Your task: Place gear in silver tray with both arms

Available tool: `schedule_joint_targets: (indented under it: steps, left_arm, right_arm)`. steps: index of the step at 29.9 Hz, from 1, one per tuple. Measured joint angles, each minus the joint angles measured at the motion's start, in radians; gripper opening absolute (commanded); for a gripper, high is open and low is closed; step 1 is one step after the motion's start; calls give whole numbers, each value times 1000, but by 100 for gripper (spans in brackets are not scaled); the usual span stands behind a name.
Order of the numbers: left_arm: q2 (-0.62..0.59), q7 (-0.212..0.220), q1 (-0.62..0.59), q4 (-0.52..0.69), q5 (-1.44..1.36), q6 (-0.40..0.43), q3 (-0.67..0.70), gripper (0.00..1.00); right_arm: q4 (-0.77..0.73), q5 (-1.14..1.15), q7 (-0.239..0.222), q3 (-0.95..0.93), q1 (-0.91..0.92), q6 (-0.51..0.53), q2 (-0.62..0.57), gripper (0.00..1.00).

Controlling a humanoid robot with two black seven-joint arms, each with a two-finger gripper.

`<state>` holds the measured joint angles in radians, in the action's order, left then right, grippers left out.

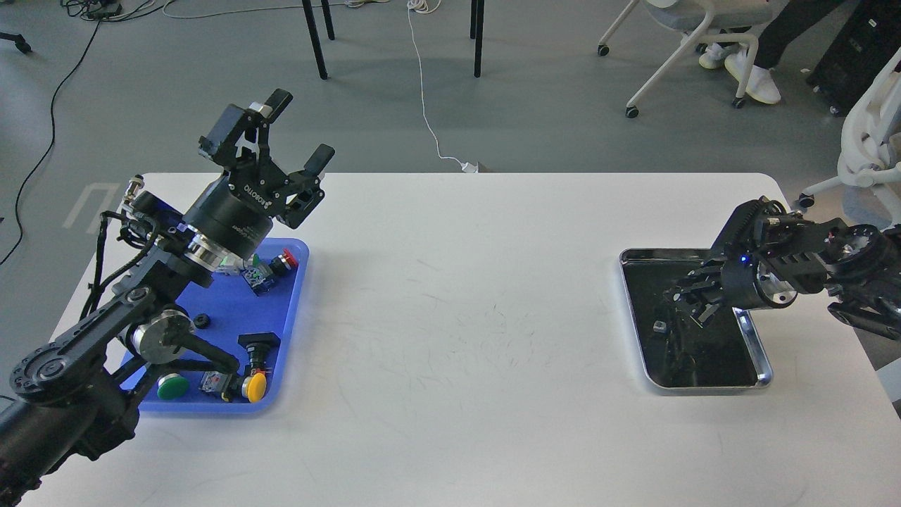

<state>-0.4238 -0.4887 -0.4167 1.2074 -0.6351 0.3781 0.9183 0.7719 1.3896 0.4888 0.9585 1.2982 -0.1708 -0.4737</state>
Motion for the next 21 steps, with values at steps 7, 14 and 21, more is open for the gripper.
schedule_joint_targets:
  steps: [7,14,21]
  left_arm:
    - [-5,0,4,0,0,-1,1,98]
    - [-7,0,4,0,0,-1,1,98]
    - [-9,0,5,0,0,0,1,98]
  right_arm:
    - [6,-11,0,-1,0,-6,1,87]
    - [70,-64,0,-42,20,-9,-44,97]
    - [222,-228,0,-324,19,-5,-172,97]
